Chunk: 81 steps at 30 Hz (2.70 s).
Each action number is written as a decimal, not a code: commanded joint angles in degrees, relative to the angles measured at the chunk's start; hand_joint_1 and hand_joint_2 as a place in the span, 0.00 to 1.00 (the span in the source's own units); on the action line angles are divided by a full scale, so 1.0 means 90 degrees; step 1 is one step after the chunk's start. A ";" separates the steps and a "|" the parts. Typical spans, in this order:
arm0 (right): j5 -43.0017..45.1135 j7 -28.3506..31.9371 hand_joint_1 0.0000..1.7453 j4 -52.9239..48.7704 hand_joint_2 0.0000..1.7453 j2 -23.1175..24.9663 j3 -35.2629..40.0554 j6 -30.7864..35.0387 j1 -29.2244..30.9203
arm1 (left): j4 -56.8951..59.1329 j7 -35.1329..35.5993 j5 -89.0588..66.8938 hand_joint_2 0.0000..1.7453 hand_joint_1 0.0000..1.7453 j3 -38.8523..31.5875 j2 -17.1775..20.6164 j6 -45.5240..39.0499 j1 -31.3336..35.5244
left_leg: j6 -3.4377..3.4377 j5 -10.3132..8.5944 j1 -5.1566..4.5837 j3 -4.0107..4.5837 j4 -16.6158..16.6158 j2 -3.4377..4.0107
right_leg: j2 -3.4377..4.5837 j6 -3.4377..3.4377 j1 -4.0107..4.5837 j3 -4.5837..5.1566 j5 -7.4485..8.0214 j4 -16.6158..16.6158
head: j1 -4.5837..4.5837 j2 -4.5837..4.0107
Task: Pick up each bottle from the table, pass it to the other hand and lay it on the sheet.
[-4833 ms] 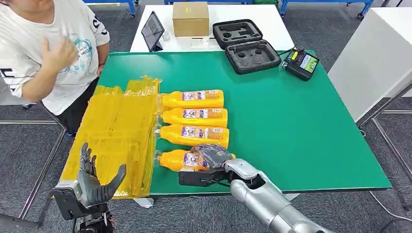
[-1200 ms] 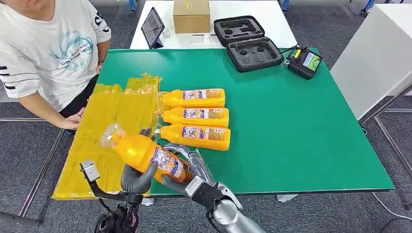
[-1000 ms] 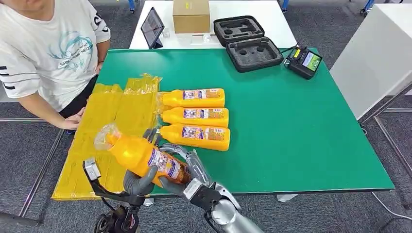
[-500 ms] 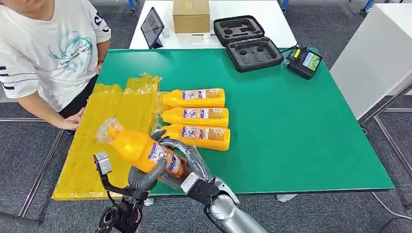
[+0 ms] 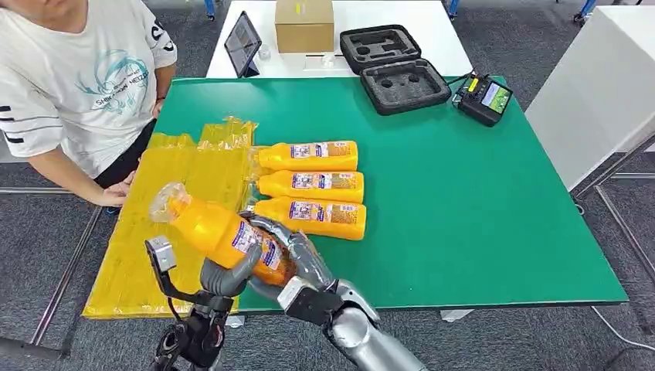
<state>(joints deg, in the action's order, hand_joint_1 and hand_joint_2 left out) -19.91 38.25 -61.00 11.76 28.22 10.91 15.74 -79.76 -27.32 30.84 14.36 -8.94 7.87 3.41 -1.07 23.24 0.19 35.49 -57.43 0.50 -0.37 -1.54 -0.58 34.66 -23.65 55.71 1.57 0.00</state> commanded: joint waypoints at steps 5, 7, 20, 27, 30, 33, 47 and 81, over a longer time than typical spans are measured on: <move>-0.0269 -0.0186 0.00 -0.0396 0.00 -0.0012 0.0112 0.0508 -0.0124 | 0.0461 -0.0207 -0.0401 1.00 1.00 -0.0172 -0.0096 -0.0698 0.0575 | 0.0004 0.0006 0.0002 -0.0017 0.0004 -0.0011 | -0.0006 0.0003 0.0001 -0.0020 -0.0008 -0.0003 | -0.0002 0.0000; -0.0267 -0.0180 0.00 -0.0394 0.00 -0.0010 0.0118 0.0509 -0.0142 | 0.0459 -0.0213 -0.0406 1.00 1.00 -0.0164 -0.0105 -0.0697 0.0566 | 0.0006 0.0009 0.0004 -0.0023 0.0003 -0.0010 | -0.0004 0.0005 0.0004 -0.0026 -0.0010 -0.0004 | 0.0000 0.0000; -0.3049 0.0195 0.00 -0.3137 0.00 -0.0059 -0.0016 0.3233 -0.1180 | 0.0892 -0.0911 -0.1533 1.00 1.00 -0.1017 -0.0187 -0.2691 0.0566 | 0.0007 0.0016 0.0004 -0.0034 0.0002 -0.0021 | -0.0013 0.0006 0.0003 -0.0040 -0.0020 -0.0002 | -0.0002 0.0000; -0.4030 0.0195 0.00 -0.4117 0.00 0.0286 -0.0250 0.3233 -0.1317 | 0.1012 -0.1341 -0.2351 1.00 1.00 -0.1477 -0.0141 -0.4024 0.0693 | 0.0007 0.0009 0.0004 -0.0010 -0.0005 -0.0016 | -0.0010 0.0007 0.0003 -0.0013 -0.0012 0.0005 | 0.0000 0.0000; -0.4009 0.0195 0.00 -0.4095 0.00 0.0333 -0.0231 0.3233 -0.1261 | 0.1129 -0.1368 -0.2724 1.00 1.00 -0.1637 -0.0048 -0.4481 0.0765 | 0.0008 0.0011 0.0004 -0.0021 -0.0001 -0.0009 | -0.0002 0.0008 0.0003 -0.0022 -0.0012 0.0003 | -0.0002 0.0000; -0.3871 0.0195 0.00 -0.3966 0.00 0.0351 -0.0246 0.3233 -0.1224 | 0.1093 -0.1409 -0.3697 1.00 1.00 -0.1574 0.0169 -0.5182 0.0809 | 0.0008 0.0008 0.0005 -0.0020 0.0001 -0.0010 | -0.0003 0.0009 0.0004 -0.0021 -0.0010 0.0001 | -0.0002 0.0000; -0.2335 0.0195 0.00 -0.2507 1.00 -0.0004 0.0427 0.3233 -0.0553 | 0.3693 0.1620 -1.1569 1.00 1.00 -0.0631 0.1637 -0.3594 0.3037 | 0.0011 -0.0011 0.0011 -0.0035 0.0011 -0.0001 | 0.0006 0.0022 0.0008 -0.0035 0.0009 -0.0005 | -0.0002 0.0000; -0.1795 0.0193 0.00 -0.1925 1.00 -0.0212 0.0593 0.3233 -0.0491 | 0.6578 0.1151 -1.0423 1.00 0.00 -0.0625 0.1776 -0.0443 0.4422 | 0.0011 -0.0018 0.0012 -0.0030 0.0011 0.0002 | 0.0006 0.0027 0.0015 -0.0031 0.0012 -0.0005 | -0.0002 0.0000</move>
<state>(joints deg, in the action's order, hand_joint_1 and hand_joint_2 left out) -37.55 39.93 -81.74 11.91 33.09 39.74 10.96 -27.93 -16.66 -64.34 9.77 6.71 -0.68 41.46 -1.03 22.98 0.26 35.52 -57.42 0.51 -0.39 -1.33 -0.47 34.68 -23.46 55.76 1.55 0.00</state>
